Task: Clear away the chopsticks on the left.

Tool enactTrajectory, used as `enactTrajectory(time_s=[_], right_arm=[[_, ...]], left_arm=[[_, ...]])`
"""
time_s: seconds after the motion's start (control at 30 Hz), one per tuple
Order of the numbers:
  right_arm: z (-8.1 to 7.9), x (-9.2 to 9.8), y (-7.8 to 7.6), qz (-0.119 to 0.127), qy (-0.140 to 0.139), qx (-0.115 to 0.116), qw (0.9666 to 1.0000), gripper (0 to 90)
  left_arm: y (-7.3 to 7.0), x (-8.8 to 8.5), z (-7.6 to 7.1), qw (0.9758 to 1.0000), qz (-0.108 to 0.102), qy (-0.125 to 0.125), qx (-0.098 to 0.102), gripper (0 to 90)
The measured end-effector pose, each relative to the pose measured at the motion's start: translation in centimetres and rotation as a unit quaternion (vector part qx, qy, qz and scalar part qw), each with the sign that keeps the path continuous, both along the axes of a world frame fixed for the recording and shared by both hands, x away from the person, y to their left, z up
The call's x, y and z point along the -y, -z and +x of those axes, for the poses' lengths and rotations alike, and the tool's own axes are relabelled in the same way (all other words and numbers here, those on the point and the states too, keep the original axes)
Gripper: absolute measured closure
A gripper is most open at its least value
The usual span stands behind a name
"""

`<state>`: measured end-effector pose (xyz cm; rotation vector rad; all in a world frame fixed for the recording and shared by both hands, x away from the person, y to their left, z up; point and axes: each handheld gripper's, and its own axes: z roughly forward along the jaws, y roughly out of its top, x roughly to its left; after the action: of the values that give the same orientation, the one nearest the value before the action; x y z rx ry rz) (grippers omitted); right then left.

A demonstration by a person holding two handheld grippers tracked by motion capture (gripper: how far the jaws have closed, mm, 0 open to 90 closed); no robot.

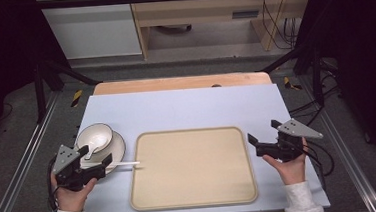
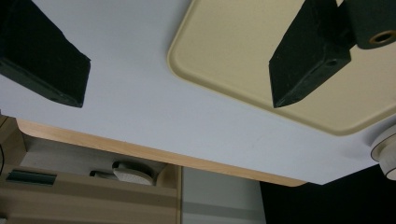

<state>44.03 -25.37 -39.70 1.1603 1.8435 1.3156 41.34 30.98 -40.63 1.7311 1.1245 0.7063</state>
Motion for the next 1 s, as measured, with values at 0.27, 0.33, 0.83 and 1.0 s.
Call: enactTrajectory(time_s=[0.27,0.33,0.83,1.0], right_arm=[[-0.3,0.3,0.0,-0.005,0.004,-0.003,1.0000,4.6],[-0.4,0.2,0.0,-0.003,0.004,-0.002,1.0000,4.6],[-0.5,-1.2,-0.2,-0.015,-0.015,-0.009,0.9997,4.2],[-0.3,-1.6,0.1,-0.022,-0.019,-0.018,0.9994,4.1]], left_arm=[[0.7,-0.9,-0.9,0.9999,0.000,0.014,-0.010,12.7],[0.7,-1.2,-1.1,0.9997,0.004,0.020,-0.013,12.7],[1.2,-3.4,-2.0,0.9974,0.023,0.056,-0.040,14.1],[1.9,-4.2,-1.8,0.9947,0.049,0.057,-0.071,15.7]])
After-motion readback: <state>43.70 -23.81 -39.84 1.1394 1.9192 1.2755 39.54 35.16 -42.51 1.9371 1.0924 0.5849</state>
